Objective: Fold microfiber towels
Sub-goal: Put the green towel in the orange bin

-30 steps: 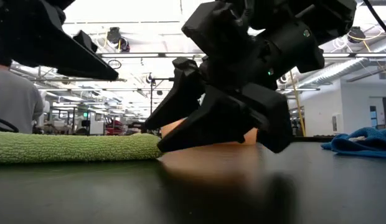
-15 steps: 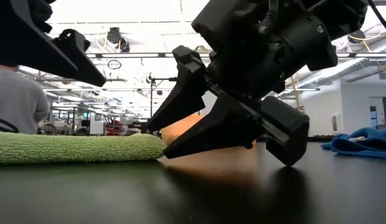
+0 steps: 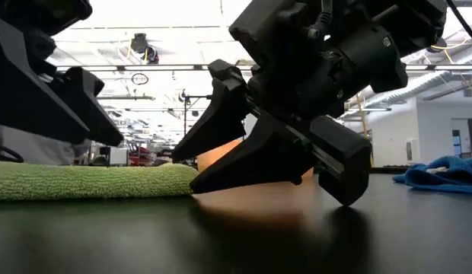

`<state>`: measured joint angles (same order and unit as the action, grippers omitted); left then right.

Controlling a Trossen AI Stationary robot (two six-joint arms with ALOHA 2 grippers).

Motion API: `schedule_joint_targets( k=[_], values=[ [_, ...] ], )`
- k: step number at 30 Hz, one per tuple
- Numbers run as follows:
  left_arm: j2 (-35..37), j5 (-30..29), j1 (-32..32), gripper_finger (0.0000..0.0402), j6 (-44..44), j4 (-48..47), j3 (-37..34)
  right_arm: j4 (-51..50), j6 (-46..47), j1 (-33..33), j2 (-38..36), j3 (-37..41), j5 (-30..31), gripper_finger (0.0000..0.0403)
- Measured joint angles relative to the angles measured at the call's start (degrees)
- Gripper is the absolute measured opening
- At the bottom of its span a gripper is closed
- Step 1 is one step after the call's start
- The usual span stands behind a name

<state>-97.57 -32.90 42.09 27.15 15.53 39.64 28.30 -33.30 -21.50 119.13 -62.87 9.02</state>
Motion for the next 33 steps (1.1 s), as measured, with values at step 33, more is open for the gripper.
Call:
schedule_joint_targets(
  k=[33],
  values=[
    [-1.0,5.9,0.2,0.0241,4.7,-10.6,0.0,-8.7,1.7,2.7,3.5,-5.9,-0.4,0.0194]
  ],
)
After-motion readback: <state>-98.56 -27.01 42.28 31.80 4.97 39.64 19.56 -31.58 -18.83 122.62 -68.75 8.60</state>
